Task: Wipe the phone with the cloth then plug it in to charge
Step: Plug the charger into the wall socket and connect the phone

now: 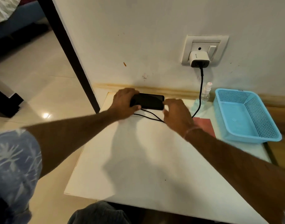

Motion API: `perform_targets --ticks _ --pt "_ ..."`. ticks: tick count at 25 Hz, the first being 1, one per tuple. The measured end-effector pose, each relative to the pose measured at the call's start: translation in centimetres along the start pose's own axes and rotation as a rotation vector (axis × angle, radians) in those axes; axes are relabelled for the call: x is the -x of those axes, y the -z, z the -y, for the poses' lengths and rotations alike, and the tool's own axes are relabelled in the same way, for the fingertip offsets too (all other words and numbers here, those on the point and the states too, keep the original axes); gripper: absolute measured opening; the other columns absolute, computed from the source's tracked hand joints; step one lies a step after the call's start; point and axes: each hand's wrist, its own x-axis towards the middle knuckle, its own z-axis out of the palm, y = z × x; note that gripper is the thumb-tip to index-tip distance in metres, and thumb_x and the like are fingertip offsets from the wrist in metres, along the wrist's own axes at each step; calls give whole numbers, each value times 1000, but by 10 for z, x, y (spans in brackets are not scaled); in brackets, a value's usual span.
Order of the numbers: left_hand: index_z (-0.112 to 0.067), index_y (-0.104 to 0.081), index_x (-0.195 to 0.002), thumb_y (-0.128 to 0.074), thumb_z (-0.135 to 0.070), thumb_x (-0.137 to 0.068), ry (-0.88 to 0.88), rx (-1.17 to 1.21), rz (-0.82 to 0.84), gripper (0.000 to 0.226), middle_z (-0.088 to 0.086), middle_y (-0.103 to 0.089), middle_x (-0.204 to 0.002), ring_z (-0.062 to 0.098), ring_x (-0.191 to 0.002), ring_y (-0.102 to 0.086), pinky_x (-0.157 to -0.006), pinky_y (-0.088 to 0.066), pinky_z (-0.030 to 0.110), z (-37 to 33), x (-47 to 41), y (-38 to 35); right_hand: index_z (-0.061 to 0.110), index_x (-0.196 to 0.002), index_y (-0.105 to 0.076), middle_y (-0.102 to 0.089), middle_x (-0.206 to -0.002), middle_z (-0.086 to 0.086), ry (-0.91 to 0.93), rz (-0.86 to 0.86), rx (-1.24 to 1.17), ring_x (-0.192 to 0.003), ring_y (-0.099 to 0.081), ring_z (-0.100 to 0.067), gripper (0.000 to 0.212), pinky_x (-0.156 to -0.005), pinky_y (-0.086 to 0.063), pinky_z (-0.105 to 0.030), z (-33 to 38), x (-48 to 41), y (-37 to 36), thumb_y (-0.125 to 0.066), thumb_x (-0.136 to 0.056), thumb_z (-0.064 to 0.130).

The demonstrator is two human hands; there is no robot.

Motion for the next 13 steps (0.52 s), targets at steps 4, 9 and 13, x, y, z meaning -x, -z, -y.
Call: perform_targets --ticks 4,9,13 --pt "-19 -20 -160 -41 -41 -105 -258 -251 173 62 0 -10 -167 21 -156 1 -124 10 37 7 68 -15 8 -151 -16 -8 -159 -12 204 254 246 -147 -9 -27 62 -121 -3 -41 -1 79 -9 -29 -101 42" --pt "-20 10 -159 -6 -61 -98 -127 -386 341 75 -1 20 -167 19 -150 29 -116 25 37 13 84 -19 9 -150 9 16 -159 -9 95 369 355 -146 16 -23 68 -120 8 -41 -10 91 -15 -10 -99 50" --pt "-19 12 -159 -9 -56 -103 -49 -394 420 70 1 21 -167 21 -150 28 -120 20 44 12 81 -20 9 -151 7 13 -159 -10 58 371 371 -146 14 -24 68 -118 11 -42 -11 81 -19 -8 -99 51"
